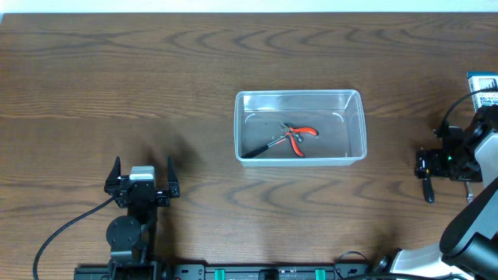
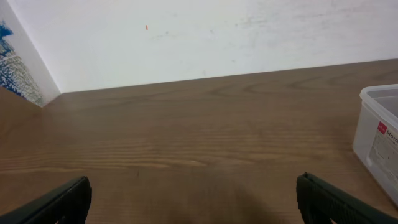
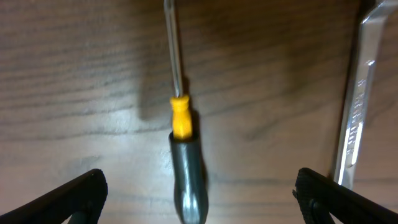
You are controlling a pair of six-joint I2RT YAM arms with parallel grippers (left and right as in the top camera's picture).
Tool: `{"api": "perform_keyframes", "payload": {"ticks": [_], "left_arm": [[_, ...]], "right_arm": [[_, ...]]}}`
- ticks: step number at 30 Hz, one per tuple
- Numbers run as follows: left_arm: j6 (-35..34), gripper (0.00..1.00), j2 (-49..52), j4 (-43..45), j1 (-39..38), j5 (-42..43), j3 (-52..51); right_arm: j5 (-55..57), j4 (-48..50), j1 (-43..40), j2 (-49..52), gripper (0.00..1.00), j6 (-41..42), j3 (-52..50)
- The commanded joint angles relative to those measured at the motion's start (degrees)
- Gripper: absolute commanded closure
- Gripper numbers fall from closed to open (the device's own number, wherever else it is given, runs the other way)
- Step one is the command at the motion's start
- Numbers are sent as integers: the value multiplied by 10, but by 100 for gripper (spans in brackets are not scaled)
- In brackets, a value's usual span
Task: Pack container
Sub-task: 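Lower the right gripper and close it on the screwdriver handle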
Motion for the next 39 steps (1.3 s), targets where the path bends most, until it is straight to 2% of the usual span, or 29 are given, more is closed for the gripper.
{"api": "perform_keyframes", "payload": {"ticks": [1,12,39], "left_arm": [[-3,2,-3,-10,-1,-3,-17],[-3,2,-3,-10,-1,-3,-17],[-3,2,-3,-10,-1,-3,-17]], "right_arm": [[-26,10,-3,6,1,-16,2],[-36,3,-3,54,1,-29,2],[0,3,-3,56,1,-64,-15]]}}
